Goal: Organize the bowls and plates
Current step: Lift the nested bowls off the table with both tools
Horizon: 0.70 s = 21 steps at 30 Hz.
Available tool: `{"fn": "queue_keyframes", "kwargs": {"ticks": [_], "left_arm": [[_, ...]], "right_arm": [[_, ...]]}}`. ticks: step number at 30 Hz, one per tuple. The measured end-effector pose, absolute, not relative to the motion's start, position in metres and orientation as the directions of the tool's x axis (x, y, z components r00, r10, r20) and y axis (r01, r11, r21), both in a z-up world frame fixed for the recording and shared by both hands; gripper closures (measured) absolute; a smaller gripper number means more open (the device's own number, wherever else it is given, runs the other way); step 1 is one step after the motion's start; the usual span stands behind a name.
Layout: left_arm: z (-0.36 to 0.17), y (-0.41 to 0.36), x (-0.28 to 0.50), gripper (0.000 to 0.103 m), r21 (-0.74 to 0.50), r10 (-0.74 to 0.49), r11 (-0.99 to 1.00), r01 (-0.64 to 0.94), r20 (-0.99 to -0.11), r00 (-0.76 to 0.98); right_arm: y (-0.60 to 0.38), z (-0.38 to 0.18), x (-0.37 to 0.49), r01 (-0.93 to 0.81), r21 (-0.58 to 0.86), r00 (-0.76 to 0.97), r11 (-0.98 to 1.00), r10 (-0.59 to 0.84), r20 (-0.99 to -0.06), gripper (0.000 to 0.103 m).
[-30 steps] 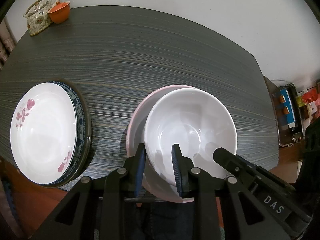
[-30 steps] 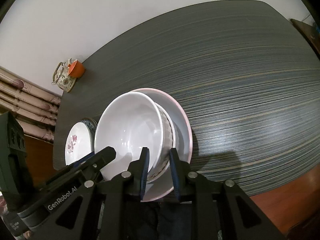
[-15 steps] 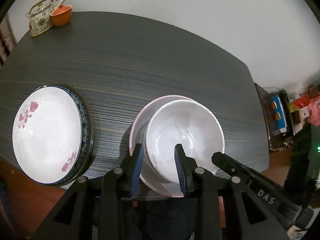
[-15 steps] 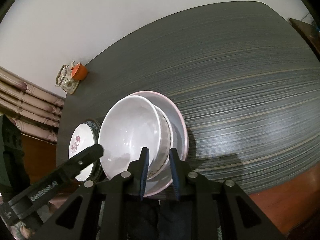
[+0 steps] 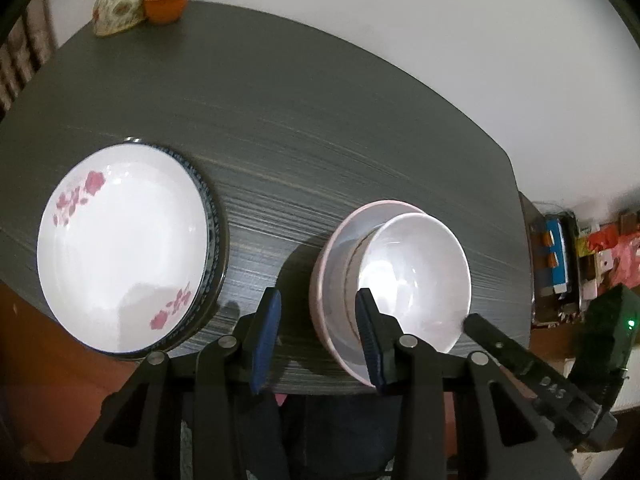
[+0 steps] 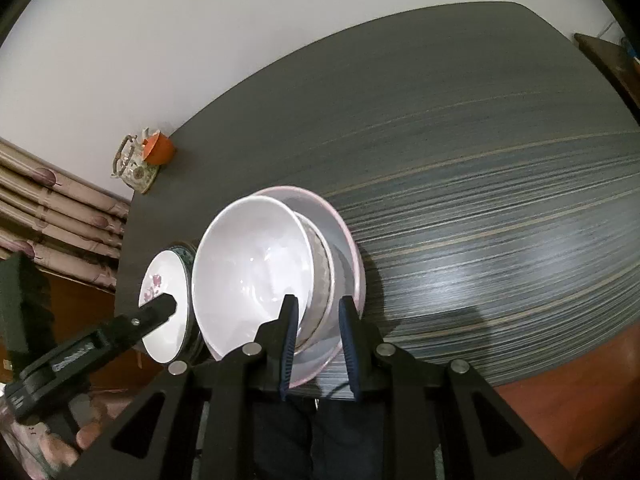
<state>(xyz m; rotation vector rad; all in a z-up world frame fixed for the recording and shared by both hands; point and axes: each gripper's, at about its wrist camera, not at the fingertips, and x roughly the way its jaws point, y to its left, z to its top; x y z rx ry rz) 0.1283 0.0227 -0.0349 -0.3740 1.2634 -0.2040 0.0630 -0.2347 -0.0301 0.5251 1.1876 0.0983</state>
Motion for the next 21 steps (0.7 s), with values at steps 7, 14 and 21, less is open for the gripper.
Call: {"fn": "queue_keyframes", "kwargs": {"ticks": [7, 14, 21], "left_arm": [[-0.039, 0.032, 0.131, 0.068, -0.393, -0.356, 0.916, -0.083, -0.89, 0.285], [-0.051, 0.028, 0.134, 0.068, -0.39, -0.357, 0.915, -0.105, -0.903, 0.24], [-0.06, 0.021, 0.136, 0.068, -0.375, -0.348, 0.921, -0.102, -0.912, 0.217]], "right_arm": [[-0.248, -0.022, 0.063, 0.222, 0.396, 0.394, 0.891, 0.289, -0.872, 0.08], [-0.246, -0.041, 0.069, 0.229, 0.402, 0.341, 0.886, 0.314, -0.886, 0.08], [-0.241, -0.052, 0.073, 0.245, 0.365, 0.309, 0.898, 0.285, -0.908, 0.08]]}}
